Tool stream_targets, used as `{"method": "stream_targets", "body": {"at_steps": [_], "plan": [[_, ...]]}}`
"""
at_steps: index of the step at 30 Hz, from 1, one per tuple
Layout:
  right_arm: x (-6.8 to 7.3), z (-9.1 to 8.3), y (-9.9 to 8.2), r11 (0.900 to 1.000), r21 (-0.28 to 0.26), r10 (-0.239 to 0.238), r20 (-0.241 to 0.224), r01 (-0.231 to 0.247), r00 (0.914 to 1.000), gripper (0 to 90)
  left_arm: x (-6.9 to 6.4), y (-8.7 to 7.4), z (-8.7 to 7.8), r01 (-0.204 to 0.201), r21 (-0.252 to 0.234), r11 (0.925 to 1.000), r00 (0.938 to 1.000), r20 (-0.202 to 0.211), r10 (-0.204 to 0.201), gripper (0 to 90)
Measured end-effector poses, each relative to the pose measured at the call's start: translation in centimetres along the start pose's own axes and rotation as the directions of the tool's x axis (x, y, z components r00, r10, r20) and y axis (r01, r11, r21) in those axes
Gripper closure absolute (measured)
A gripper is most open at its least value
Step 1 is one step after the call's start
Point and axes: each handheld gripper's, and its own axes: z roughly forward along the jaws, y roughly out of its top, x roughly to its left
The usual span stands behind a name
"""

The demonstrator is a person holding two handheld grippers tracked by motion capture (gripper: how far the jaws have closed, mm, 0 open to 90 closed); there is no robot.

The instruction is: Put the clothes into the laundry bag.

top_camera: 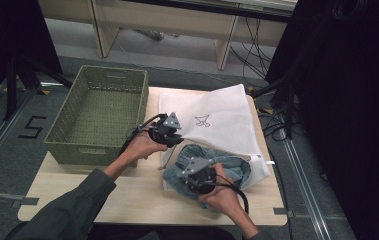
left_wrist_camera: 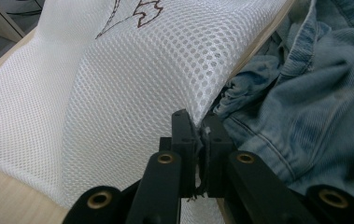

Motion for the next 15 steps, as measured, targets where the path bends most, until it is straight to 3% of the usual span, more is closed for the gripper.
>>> {"method": "stream_targets", "body": {"at_steps": [2, 4, 5, 8, 9, 12, 14, 15], "plan": [[-2.2, -1.1, 0.3, 0.9971, -0.03, 0.071, 0.068, -0.07, 0.9951, 79.4, -0.1, 0.1, -0.2, -0.001, -0.001, 1.0, 1.0, -0.002, 0.001, 85.2], [-4.5, -1.1, 0.1, 0.9923, -0.038, 0.122, 0.115, -0.118, 0.9858, 79.5, -0.2, 0.1, -0.3, 0.003, -0.003, 1.0, 1.0, -0.001, -0.003, 85.3], [-5.3, -0.9, -0.1, 0.9873, -0.031, 0.159, 0.136, -0.156, 0.9779, 79.5, -0.1, 0.2, -0.4, -0.02, 0.004, 0.9998, 0.9998, 0.0, 0.02, 85.3], [-7.9, 1.1, -1.5, 0.958, -0.015, 0.285, 0.163, -0.286, 0.9446, 79.3, -0.1, 0.2, -0.3, -0.011, -0.004, 0.9999, 0.9999, 0.005, 0.011, 85.4], [-8.4, 1.7, -1.7, 0.9465, -0.01, 0.32, 0.161, -0.323, 0.9336, 78.7, -0.1, 0.2, -0.3, -0.008, -0.005, 1.0, 1.0, 0.005, 0.008, 85.4], [-8.9, 3.3, -1.7, 0.9274, -0.004, 0.37, 0.157, -0.374, 0.9156, 70.9, 0.0, 0.2, -0.1, -0.015, 0.001, 0.9999, 0.9999, 0.005, 0.015, 85.3], [-8.7, 3.4, -1.3, 0.9179, -0.004, 0.393, 0.154, -0.397, 0.9067, 65.0, -0.1, 0.0, 0.0, 0.0, 0.006, 1.0, 1.0, 0.003, 0.0, 85.2], [-8.6, 3.3, -1.2, 0.9189, -0.016, 0.392, 0.154, -0.394, 0.9072, 62.2, 0.1, 0.0, 0.0, -0.014, 0.007, 0.9999, 0.9999, 0.004, 0.014, 85.2]]}}
